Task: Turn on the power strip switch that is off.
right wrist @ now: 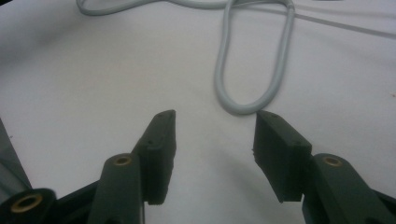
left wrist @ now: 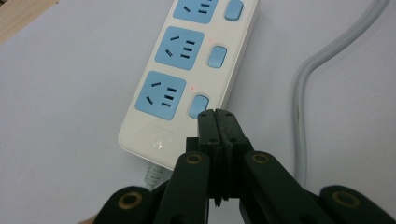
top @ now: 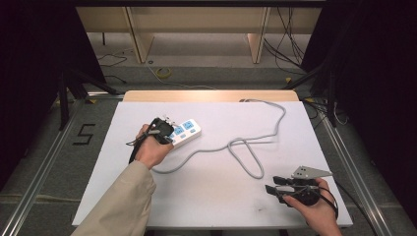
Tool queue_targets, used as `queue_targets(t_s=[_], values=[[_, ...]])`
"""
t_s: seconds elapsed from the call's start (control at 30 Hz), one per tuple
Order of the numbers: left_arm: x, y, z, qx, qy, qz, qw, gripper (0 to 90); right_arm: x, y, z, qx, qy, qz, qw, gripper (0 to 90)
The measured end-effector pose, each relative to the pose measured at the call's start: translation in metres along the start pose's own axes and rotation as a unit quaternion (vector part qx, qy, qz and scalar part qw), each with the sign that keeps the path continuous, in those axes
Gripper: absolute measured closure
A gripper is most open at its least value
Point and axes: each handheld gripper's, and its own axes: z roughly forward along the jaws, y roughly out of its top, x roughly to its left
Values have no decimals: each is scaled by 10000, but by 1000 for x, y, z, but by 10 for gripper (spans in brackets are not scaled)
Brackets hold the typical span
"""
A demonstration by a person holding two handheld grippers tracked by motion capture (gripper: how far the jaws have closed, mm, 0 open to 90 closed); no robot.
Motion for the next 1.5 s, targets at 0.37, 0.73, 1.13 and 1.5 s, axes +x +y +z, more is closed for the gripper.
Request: queue_targets(t_s=[0.37,0.73,1.13,1.5], values=[[3,8,5,98,32,59,9999,898,0,0,0,1,7,-1,10000,499],[4,14,9,113,13,81,9999,898,0,0,0,8,13,-10,10000,499],[2,25,16,122,-11,152,9998,898,0,0,0,9,20,-7,10000,499],[3,31,19,189,57,288,9994,898,0,0,0,-14,38,-7,10000,496]])
